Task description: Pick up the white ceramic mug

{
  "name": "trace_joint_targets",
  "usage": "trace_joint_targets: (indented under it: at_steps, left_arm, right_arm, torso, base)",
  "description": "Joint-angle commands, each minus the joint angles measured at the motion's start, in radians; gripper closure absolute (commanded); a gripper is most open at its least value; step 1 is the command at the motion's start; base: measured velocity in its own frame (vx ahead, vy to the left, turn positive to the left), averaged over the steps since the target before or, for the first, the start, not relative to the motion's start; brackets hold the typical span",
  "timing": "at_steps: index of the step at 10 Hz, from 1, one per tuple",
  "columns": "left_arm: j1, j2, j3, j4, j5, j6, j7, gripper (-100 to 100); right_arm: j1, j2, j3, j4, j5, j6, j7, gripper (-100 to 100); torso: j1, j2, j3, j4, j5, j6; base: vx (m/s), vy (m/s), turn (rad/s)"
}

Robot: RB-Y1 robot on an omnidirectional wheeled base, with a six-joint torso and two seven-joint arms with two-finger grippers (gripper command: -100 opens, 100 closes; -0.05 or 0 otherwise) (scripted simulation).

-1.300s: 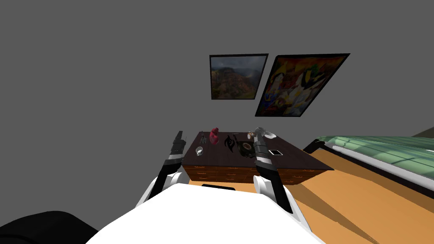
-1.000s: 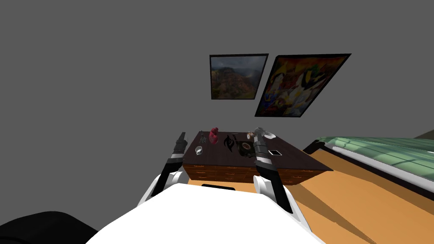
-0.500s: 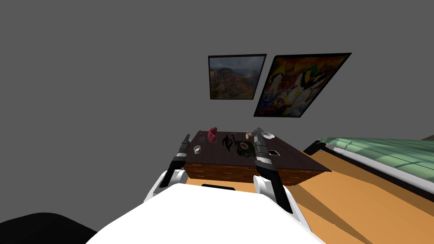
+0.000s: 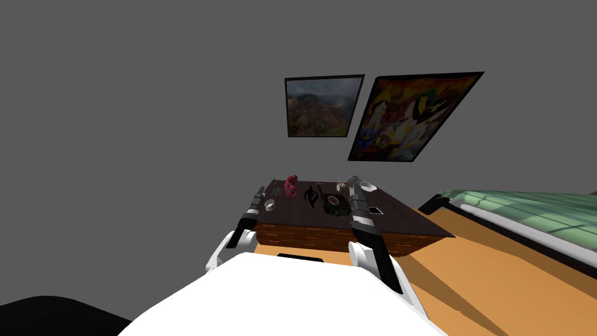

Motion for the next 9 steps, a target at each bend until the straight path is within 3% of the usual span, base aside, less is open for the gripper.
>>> trace_joint_targets:
  at_steps: [1,4,6,9]
  left_arm:
    - [-0.027,0.012,-0.003,0.05,-0.001,0.011,0.006,-100]
    - [-0.053,0.025,-0.003,0.12,0.0,0.028,0.014,-100]
    - [-0.109,0.05,-0.001,0.2,0.003,0.065,0.03,-100]
    - [-0.137,0.063,0.0,0.282,0.004,0.084,0.038,-100]
  right_arm:
    - [0.0,0.0,0.0,0.0,0.0,0.0,0.0,0]
    - [0.0,0.0,0.0,0.0,0.0,0.0,0.0,0]
    - [0.0,0.0,0.0,0.0,0.0,0.0,0.0,0]
    - [0.0,0.0,0.0,0.0,0.0,0.0,0.0,0]
  torso:
    - [0.0,0.0,0.0,0.0,0.0,0.0]
    - [0.001,0.001,0.0,0.0,0.0,0.0]
    - [0.0,-0.001,0.0,0.0,0.0,0.0]
    - [-0.001,0.0,0.0,0.0,0.0,0.0]
  base:
    - [-0.007,-0.061,0.02]
    - [-0.013,-0.045,0.015]
    - [-0.002,-0.066,0.025]
    - [-0.005,-0.058,0.014]
